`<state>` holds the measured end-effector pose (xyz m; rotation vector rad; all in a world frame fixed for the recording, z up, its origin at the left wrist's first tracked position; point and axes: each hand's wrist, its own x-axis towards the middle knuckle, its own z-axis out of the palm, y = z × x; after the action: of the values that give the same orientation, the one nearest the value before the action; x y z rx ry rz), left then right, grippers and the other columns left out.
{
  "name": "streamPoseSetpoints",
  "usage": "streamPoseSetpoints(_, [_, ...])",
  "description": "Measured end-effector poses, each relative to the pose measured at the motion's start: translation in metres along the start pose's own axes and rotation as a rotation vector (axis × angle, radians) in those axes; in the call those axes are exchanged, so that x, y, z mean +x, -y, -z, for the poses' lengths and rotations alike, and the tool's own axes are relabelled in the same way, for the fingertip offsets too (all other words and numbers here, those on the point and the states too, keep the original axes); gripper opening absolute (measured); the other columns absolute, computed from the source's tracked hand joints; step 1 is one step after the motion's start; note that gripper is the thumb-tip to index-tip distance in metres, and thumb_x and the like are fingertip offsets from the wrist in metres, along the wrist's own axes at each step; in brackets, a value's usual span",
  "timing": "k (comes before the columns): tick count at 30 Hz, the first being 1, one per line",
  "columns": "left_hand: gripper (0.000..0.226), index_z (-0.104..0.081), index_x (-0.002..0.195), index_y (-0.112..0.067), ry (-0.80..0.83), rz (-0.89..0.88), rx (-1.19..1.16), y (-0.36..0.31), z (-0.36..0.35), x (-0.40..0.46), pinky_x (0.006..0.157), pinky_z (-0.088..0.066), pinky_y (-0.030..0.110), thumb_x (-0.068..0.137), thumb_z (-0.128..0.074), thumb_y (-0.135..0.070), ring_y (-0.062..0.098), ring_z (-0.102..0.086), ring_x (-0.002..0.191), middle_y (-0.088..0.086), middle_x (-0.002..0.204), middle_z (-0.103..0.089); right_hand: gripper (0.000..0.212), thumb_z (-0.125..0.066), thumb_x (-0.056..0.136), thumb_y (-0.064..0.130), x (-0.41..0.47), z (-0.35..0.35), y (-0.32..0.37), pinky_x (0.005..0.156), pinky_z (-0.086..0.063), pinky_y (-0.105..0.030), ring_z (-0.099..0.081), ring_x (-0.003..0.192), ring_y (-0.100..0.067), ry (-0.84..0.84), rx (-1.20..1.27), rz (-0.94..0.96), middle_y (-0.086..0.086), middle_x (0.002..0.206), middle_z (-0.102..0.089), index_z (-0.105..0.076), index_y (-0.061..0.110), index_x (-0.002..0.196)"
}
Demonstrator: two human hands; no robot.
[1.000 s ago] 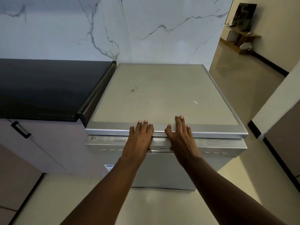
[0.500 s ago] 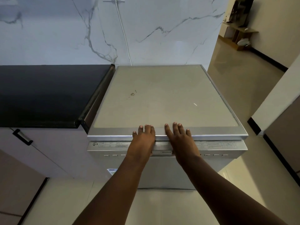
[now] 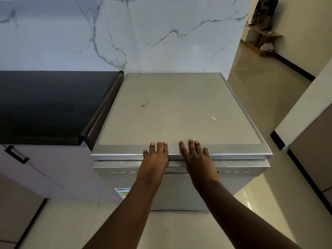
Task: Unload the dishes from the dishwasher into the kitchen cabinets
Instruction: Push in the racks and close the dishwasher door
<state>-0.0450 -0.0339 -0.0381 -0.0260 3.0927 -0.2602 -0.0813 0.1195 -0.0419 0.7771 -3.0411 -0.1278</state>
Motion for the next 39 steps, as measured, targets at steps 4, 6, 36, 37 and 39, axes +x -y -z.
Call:
streamPoseSetpoints(4, [0.072,-0.007,0.149,0.000,0.037,0.016,0.009,-0.004,0.003,0.002,0.111,-0.030,0.052,0.096,-0.054,-0.014,0.042,-0.024,0.140,0.022,0.152,-0.022,0.094,-0.059,0.090,0.009,-0.001,0.003,0.001,0.117,-0.017,-0.049,-0.007,0.146,-0.039,-0.002,0.006,0.001,-0.023,0.158,-0.001,0.012,0.017,0.151])
streamPoseSetpoints(6, [0.070,-0.006,0.149,0.001,0.046,0.019,0.015,-0.005,0.006,0.003,0.112,-0.027,0.053,0.097,-0.050,-0.011,0.044,-0.022,0.141,0.023,0.152,-0.020,0.093,-0.058,0.091,0.008,-0.002,0.002,0.001,0.117,-0.017,-0.049,-0.007,0.146,-0.039,-0.013,0.017,-0.002,-0.023,0.158,-0.001,0.012,0.016,0.151])
streamPoseSetpoints(36, [0.070,-0.025,0.146,0.003,-0.044,0.041,0.051,-0.007,0.000,-0.001,0.103,-0.041,0.050,0.088,-0.064,-0.008,0.044,-0.040,0.132,0.026,0.144,-0.037,0.087,-0.049,0.092,0.001,-0.006,-0.005,0.010,0.118,-0.010,-0.053,-0.002,0.145,-0.042,-0.093,0.054,-0.043,-0.026,0.157,0.003,0.016,0.012,0.150])
streamPoseSetpoints(37, [0.071,-0.035,0.143,0.002,-0.063,0.054,0.068,-0.007,0.003,-0.002,0.098,-0.047,0.049,0.083,-0.071,-0.010,0.042,-0.048,0.126,0.024,0.139,-0.046,0.088,-0.049,0.092,0.001,-0.006,-0.006,0.010,0.118,-0.010,-0.053,-0.002,0.145,-0.042,-0.098,0.053,-0.043,-0.026,0.157,0.003,0.015,0.012,0.150])
streamPoseSetpoints(39, [0.070,-0.031,0.144,0.002,-0.076,0.067,0.088,-0.007,0.003,-0.003,0.100,-0.045,0.050,0.085,-0.068,-0.008,0.043,-0.046,0.128,0.025,0.142,-0.043,0.088,-0.050,0.092,0.000,-0.006,-0.007,0.010,0.117,-0.010,-0.053,-0.002,0.145,-0.042,-0.111,0.063,-0.043,-0.026,0.157,0.002,0.015,0.012,0.150])
